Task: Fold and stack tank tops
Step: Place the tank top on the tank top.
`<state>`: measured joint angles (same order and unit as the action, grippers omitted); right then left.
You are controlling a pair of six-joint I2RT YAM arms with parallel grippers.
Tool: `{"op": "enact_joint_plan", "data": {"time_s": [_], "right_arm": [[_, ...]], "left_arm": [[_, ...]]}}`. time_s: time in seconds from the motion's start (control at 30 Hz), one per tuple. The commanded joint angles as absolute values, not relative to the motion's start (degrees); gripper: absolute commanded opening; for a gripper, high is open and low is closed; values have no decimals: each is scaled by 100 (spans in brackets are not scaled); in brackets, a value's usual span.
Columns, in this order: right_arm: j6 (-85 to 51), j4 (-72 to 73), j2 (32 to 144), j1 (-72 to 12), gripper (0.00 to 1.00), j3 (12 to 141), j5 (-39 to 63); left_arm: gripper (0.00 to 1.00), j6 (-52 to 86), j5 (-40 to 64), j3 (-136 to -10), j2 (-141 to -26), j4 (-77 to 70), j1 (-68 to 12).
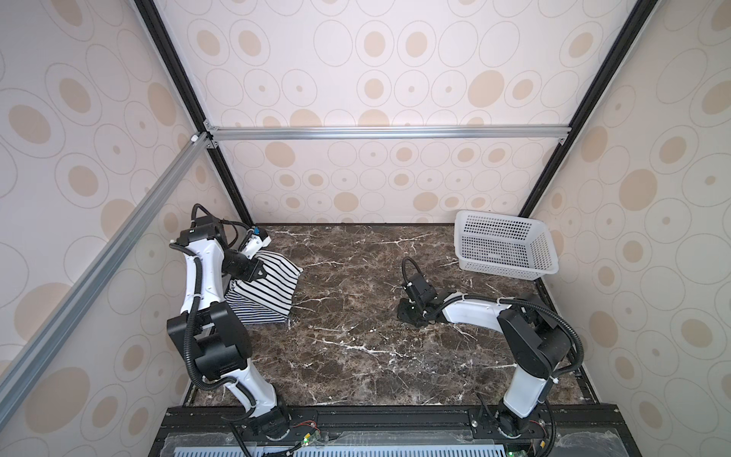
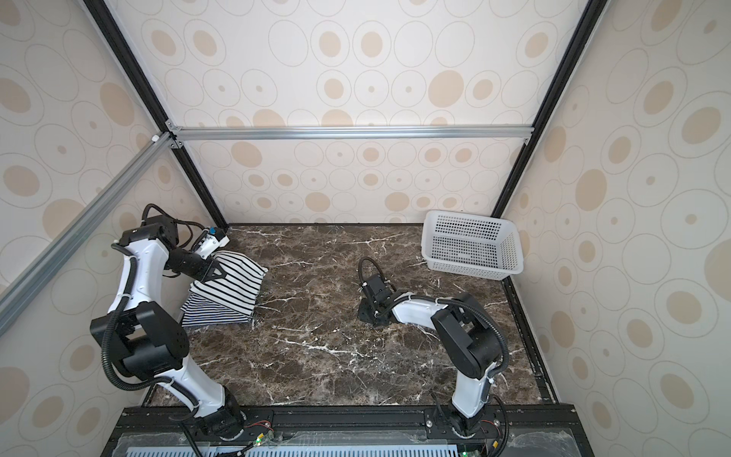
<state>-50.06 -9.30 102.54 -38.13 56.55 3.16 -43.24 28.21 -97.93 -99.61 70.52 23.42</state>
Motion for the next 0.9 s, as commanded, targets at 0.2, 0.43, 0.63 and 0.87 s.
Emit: {"op": "enact_joint_plan", "data": {"time_s": [0.2,0.43,0.63,0.87], "right_arm": [[-5109,-1552,10599,-3733,25,5552,167],[-5135,-1561,10600,-3727,25,5547,182],[-5199,-1533,10602,-3727,25,5512,176],[-5188,-1573,10635,-3731,25,5559,176]], "left_arm": [[0,-4803,2936,-9819,-10416,7073,2619],[0,-4734,2851,-9446,-10672,6252,2801],[0,-4643,2466,-9093,-10702,5610,2909],[0,-4439,1955,-8751,-10685,5132,3090]]}}
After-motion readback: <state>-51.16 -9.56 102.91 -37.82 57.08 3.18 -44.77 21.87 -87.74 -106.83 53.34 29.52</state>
